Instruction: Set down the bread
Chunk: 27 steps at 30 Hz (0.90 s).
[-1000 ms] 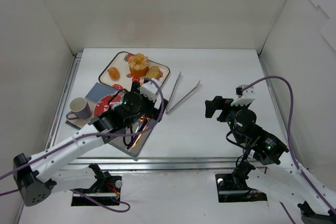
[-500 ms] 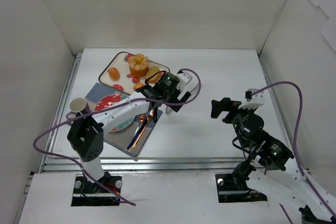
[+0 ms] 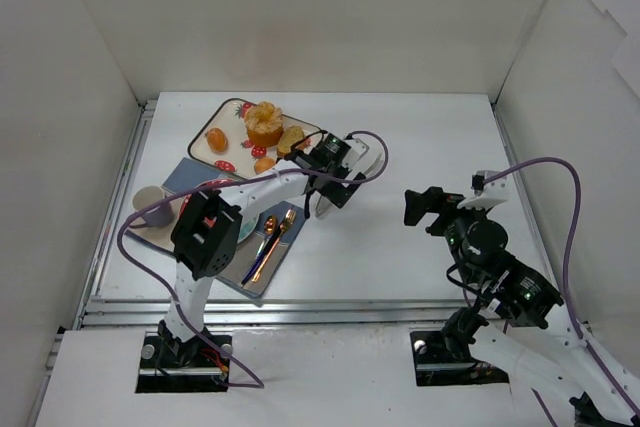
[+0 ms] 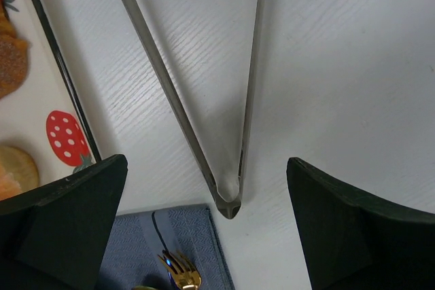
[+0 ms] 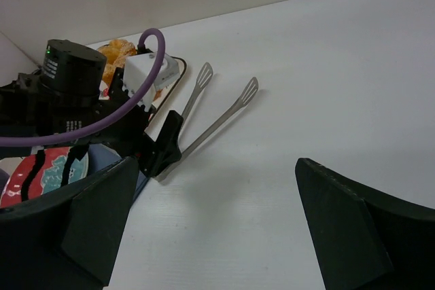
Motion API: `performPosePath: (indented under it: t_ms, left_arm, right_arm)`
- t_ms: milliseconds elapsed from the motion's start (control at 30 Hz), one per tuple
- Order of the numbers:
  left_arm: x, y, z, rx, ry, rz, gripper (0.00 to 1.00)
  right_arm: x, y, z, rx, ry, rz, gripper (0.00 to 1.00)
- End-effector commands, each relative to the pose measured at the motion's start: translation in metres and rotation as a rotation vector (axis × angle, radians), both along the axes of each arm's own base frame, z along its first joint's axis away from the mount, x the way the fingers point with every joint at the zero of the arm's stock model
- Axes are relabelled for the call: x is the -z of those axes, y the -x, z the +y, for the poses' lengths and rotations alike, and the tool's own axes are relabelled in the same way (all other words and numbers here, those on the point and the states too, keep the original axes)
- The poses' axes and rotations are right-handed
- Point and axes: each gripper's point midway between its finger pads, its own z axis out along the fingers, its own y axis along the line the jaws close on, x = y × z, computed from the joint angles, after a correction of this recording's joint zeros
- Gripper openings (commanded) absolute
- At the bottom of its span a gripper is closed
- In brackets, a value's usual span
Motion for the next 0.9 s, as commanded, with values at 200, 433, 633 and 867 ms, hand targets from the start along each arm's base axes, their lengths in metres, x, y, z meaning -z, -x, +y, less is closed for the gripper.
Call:
performPosePath:
  t_ms: [200,433,633,867]
  left_arm:
    - [-0.029,-0.033,-0.024,0.022,0.089,-0.039,1.0]
    - [-0.024,-0.044,-0.023,0.002,0.076,-0.04,1.0]
    - [-0.021,-0.05,-0.022,-0.007,0.079,-0.034,1.0]
    - [-0.011,-0.056,-0.024,-0.003,0.109,-0.005,1.0]
  right_arm:
    - [-0.015,-0.002,0.001,0.006,-0.045,-0.05,0.98]
    - [-0.016,-0.001,-0.002,0.013,-0.05,-0.057,0.98]
    - [-0.018,0.001,-0.003,0.008,-0.057,-0.063,0.98]
    - [-0.018,0.002,-0.005,0.013,-0.057,-0.066,0.98]
